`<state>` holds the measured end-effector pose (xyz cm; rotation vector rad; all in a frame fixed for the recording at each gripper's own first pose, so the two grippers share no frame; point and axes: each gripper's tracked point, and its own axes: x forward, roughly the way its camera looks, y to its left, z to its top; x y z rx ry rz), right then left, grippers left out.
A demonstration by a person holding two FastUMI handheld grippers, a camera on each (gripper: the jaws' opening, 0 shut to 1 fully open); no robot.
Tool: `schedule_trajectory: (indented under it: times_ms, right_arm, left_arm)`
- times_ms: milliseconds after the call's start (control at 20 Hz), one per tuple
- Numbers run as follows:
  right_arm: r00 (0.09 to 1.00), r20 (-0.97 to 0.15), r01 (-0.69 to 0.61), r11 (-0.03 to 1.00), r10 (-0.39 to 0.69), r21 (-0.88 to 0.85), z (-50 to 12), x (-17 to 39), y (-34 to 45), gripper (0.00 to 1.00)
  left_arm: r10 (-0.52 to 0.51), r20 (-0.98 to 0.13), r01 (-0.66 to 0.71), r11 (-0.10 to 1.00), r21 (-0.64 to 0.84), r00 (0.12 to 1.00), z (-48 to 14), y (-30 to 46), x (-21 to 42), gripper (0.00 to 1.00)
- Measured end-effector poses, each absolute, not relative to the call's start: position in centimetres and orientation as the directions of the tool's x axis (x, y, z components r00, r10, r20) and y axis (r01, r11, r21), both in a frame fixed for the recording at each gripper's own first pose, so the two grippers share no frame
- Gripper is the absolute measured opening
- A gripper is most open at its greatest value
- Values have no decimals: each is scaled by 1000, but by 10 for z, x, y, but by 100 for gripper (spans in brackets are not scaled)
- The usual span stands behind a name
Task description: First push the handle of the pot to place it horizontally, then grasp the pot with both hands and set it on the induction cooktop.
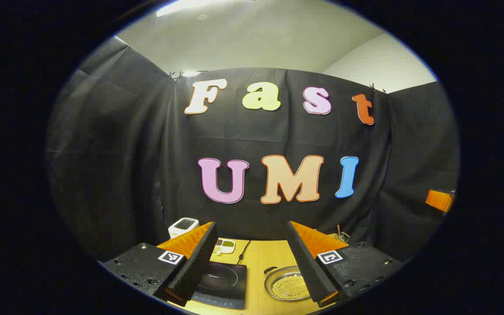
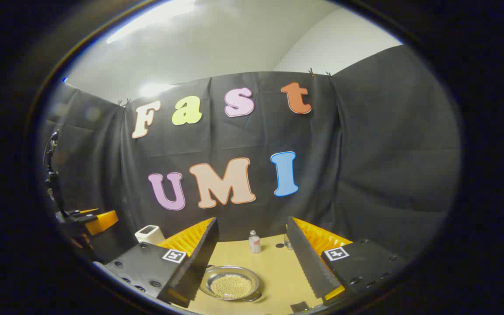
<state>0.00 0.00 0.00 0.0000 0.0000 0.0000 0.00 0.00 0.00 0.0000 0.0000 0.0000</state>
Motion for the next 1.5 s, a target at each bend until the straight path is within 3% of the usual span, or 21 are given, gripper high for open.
schedule_trajectory:
  times_ms: [100,200,400,450,1500]
  right_arm:
    - [1000,7,8,1000,-8,-9,5,-2,-2,92]
    - [1000,26,18,1000,-17,-18,9,-4,-5,98]
    - [1000,20,17,1000,-17,-12,6,-2,-7,98]
    - [1000,17,18,1000,-17,-9,5,-2,-8,92]
    - [999,32,-6,1000,6,-4,12,-16,-6,92]
  left_arm:
    - [-12,-12,11,1000,-4,1000,-3,-3,0,98]
    - [-16,-14,15,1000,-6,1000,-1,-6,3,92]
    - [2,-21,-2,1000,5,1000,-3,-4,4,92]
    - [3,-24,-3,1000,5,1000,-5,-4,3,92]
    - [25,-17,-25,1000,-8,1000,-4,5,-19,92]
